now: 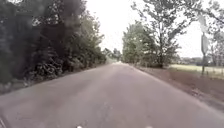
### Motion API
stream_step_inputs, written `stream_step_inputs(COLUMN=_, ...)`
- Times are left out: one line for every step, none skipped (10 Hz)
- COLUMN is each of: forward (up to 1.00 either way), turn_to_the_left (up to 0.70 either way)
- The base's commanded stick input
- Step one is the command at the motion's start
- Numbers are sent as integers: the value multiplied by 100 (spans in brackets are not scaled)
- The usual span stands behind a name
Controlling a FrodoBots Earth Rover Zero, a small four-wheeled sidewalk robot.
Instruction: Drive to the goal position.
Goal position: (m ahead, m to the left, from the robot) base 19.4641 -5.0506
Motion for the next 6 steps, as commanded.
stream_step_inputs(forward=100, turn_to_the_left=-5)
stream_step_inputs(forward=100, turn_to_the_left=-10)
stream_step_inputs(forward=100, turn_to_the_left=-11)
stream_step_inputs(forward=100, turn_to_the_left=-11)
stream_step_inputs(forward=100, turn_to_the_left=-11)
stream_step_inputs(forward=100, turn_to_the_left=-11)
